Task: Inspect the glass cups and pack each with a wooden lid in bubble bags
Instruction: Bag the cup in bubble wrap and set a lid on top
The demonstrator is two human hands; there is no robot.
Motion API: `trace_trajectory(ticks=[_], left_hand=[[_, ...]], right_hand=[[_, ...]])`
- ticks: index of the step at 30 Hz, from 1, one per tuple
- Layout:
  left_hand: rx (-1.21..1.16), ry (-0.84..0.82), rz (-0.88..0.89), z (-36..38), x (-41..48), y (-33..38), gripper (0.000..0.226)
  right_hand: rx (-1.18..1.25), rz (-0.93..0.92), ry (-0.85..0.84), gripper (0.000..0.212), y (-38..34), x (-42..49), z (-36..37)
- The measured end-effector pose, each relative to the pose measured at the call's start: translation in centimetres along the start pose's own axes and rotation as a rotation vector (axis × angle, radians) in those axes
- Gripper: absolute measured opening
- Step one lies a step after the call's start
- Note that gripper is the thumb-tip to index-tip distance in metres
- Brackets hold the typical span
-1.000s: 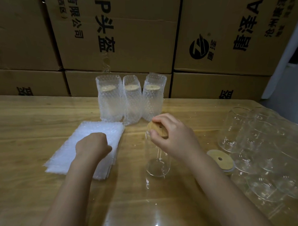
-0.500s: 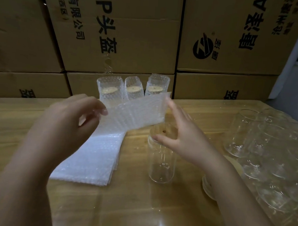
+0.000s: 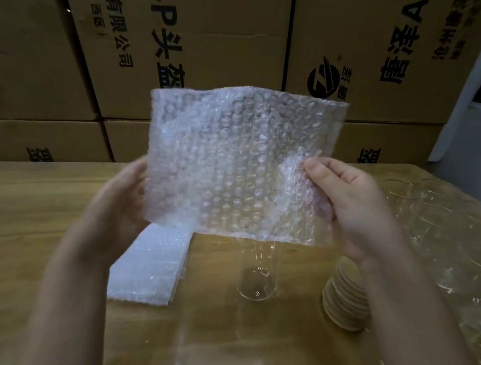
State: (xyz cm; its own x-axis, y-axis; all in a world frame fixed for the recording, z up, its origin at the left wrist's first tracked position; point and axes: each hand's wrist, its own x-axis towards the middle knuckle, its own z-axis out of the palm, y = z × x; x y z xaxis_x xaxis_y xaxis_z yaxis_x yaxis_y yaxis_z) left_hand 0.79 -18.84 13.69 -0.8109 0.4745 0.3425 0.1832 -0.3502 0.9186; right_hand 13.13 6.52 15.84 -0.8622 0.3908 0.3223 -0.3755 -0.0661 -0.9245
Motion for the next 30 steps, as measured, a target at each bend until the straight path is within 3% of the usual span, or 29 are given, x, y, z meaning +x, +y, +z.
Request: trace_trajectory(ticks=[2,5,10,13,15,17,19,20,22,24,26,28,30], left_hand=[[0.095,-0.032,-0.013,0.1,0.0,-0.9,0.047],[0.203,0.038,0.026,0.2,0.1,-1.6,0.053],[0.235,0.113,0.16,0.5,0.2,-1.5,0.043],[0.372,0.257,0.211,0.9,0.2,-1.3,0.031],[0.58,0.19,0.379,1.3,-0.4,-1.1,0.02],[0.626,0.137,0.413,1.5,-0.4,-0.7,0.027],[0.545,0.145,0.201,1.8,0.6,0.1,0.028],[0.522,0.144,0.07,1.7,1.1,0.5,0.041],[0.671,0.154,0.029,1.3,0.9,0.6,0.065],[1.01,0.222,0.118,1.2,0.1,0.2,0.059],[1.173,0.352,0.203,1.6,-0.4,-0.3,0.051],[1.11,0.422,0.298,3.3,-0.4,0.1,0.04],[1.008,0.366,0.291,5.0,-0.4,0.5,0.023]], right_hand=[[-0.074,0.009,-0.007,0.011,0.0,0.1,-0.5],[-0.279,-0.052,0.011,0.004,0.0,0.2,-1.6],[-0.603,-0.306,0.072,0.012,-0.7,0.1,-2.7],[-0.748,-0.407,0.09,0.017,-1.5,-0.3,-2.9],[-0.655,-0.357,0.023,0.022,-1.9,-0.6,-3.0],[-0.473,-0.246,-0.028,0.029,-2.0,-0.7,-2.8],[-0.363,-0.153,-0.005,0.032,-2.1,-0.5,-2.7],[-0.322,-0.13,0.0,0.032,-2.1,-0.4,-2.8],[-0.254,-0.107,-0.042,0.034,-2.1,-0.4,-2.8],[-0.22,-0.113,-0.107,0.029,-1.9,-0.5,-2.7],[-0.252,-0.133,-0.126,0.026,-1.4,-0.5,-2.3],[-0.295,-0.154,-0.108,0.028,-0.8,-0.5,-1.4],[-0.394,-0.183,-0.097,0.034,-0.1,-0.6,-0.1]])
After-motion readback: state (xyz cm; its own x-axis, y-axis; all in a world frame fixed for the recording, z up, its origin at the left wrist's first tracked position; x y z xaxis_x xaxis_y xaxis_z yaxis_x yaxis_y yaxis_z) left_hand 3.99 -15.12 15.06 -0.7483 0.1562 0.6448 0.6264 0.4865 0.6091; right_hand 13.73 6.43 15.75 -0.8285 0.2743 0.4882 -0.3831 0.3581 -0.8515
